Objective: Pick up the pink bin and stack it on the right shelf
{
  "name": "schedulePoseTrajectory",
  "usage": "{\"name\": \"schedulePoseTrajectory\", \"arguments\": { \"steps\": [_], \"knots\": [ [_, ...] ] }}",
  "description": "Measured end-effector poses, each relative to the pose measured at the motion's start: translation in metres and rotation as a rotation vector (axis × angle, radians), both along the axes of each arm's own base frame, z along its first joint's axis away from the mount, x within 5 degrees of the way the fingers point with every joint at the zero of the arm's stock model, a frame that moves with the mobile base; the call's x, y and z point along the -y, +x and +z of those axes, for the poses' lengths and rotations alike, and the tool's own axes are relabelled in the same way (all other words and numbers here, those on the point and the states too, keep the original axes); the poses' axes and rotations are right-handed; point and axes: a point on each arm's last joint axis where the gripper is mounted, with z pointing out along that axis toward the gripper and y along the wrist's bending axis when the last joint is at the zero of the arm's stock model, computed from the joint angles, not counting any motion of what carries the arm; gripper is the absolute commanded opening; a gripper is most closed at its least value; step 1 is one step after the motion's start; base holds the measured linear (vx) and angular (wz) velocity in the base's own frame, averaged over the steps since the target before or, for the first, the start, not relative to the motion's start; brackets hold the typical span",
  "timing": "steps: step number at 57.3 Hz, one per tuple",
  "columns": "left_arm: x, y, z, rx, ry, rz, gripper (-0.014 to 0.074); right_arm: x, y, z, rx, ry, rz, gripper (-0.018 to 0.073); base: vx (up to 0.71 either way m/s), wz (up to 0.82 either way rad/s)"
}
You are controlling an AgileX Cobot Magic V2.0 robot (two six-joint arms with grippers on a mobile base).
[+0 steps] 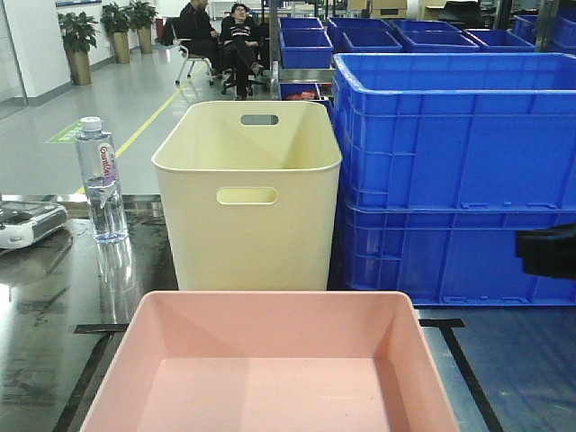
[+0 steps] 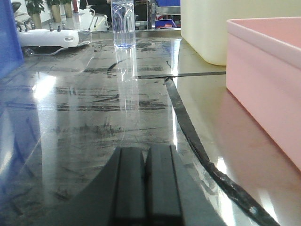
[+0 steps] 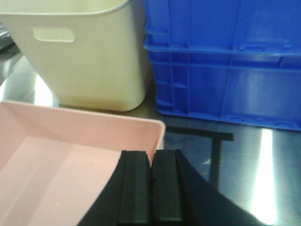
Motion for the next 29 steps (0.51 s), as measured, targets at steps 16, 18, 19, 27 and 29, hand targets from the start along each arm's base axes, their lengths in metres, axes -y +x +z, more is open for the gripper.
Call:
{"name": "schedulePoseTrajectory", "arguments": {
  "steps": [16, 18, 19, 27, 29],
  "knots": [
    [0.0, 0.0, 0.0, 0.0, 0.0, 0.0, -0.0001, 0.037, -0.065, -0.108, 0.247, -0.001, -0.185, -0.0011, 0.0, 0.0],
    [0.0, 0.0, 0.0, 0.0, 0.0, 0.0, -0.0001, 0.04, -0.073, -0.125, 0.262, -0.01, -0.204, -0.0011, 0.0, 0.0],
    [0.0, 0.0, 0.0, 0.0, 0.0, 0.0, -0.0001, 0.04, -0.074, -0.134, 0.254, -0.016, -0.206, -0.0011, 0.0, 0.0],
    [0.0, 0.0, 0.0, 0.0, 0.0, 0.0, -0.0001, 0.044, -0.097, -0.203, 0.239, -0.062, -0.222, -0.0011, 0.0, 0.0],
    [0.0, 0.0, 0.0, 0.0, 0.0, 0.0, -0.0001, 0.044, -0.101, -0.218, 0.228, -0.069, -0.221, -0.0011, 0.0, 0.0]
  ]
}}
